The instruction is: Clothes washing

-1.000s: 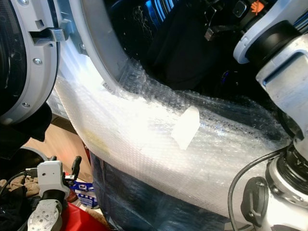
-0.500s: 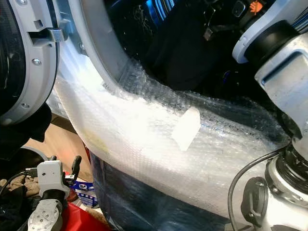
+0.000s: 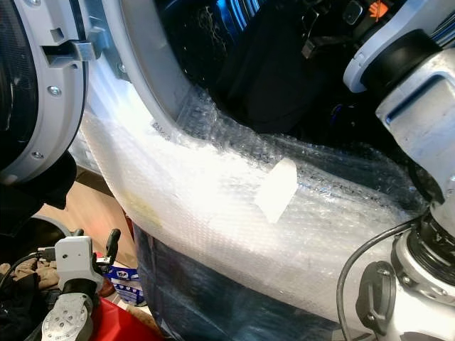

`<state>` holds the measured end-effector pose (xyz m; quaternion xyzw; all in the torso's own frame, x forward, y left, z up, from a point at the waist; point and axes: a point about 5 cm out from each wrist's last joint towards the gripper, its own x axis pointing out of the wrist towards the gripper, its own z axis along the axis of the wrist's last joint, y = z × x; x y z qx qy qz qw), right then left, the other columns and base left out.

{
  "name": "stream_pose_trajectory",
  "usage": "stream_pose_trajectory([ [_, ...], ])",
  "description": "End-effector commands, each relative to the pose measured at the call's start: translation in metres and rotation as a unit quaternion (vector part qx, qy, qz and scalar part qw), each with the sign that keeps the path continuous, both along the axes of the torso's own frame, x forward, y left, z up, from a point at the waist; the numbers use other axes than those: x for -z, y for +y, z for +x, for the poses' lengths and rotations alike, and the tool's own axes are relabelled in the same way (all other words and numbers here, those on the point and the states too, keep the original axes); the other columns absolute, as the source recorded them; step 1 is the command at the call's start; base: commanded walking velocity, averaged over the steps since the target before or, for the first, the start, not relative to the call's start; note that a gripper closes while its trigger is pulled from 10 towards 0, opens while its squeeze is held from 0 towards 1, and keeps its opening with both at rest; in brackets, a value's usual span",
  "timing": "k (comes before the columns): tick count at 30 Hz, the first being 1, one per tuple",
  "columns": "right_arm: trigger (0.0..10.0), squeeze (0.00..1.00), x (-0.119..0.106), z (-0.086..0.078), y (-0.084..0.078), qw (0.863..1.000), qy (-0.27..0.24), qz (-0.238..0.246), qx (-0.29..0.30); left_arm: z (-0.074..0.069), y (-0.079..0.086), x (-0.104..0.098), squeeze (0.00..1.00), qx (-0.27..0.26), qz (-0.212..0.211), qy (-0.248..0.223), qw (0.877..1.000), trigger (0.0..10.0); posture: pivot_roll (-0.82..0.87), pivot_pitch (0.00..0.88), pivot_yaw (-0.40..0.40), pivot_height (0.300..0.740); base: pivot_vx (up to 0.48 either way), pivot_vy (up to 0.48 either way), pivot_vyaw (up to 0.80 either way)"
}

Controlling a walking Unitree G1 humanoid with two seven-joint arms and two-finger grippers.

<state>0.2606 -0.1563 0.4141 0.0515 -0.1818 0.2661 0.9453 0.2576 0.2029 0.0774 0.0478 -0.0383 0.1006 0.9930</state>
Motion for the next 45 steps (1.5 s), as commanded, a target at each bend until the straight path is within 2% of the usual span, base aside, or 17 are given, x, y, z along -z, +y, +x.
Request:
stream_pose_trajectory([
  [1, 10.0, 0.00, -0.003, -0.001, -0.003, 1.000, -0.009, 0.001, 0.003, -0.004, -0.001, 0.015, 0.00, -0.006, -0.012, 0.037, 0.999, 10.0, -0.02, 0.139, -0.093, 0.740, 0.000, 0.000, 0.00],
  [16, 10.0, 0.00, -0.004, -0.001, -0.003, 1.000, -0.009, 0.000, 0.004, -0.006, 0.001, 0.012, 0.00, -0.011, -0.009, 0.029, 0.999, 10.0, -0.02, 0.145, -0.089, 0.740, 0.000, 0.000, 0.00],
  [21, 10.0, 0.00, -0.003, -0.002, -0.003, 1.000, -0.009, -0.002, 0.004, -0.004, -0.001, -0.002, 0.00, 0.002, 0.013, -0.002, 1.000, 10.0, -0.02, 0.134, -0.087, 0.740, -0.243, 0.000, 0.00],
  [26, 10.0, 0.00, -0.002, -0.002, -0.002, 1.000, -0.008, -0.002, 0.003, -0.003, -0.005, -0.011, 0.00, 0.008, 0.008, -0.020, 1.000, 10.0, -0.02, 0.128, -0.083, 0.740, -0.244, 0.000, 0.00],
  [45, 10.0, 0.00, 0.001, 0.000, -0.001, 1.000, -0.005, 0.001, 0.000, -0.002, -0.008, -0.017, 0.00, 0.016, 0.007, -0.029, 0.999, 10.0, -0.02, 0.124, -0.078, 0.740, -0.269, 0.000, 0.00],
])
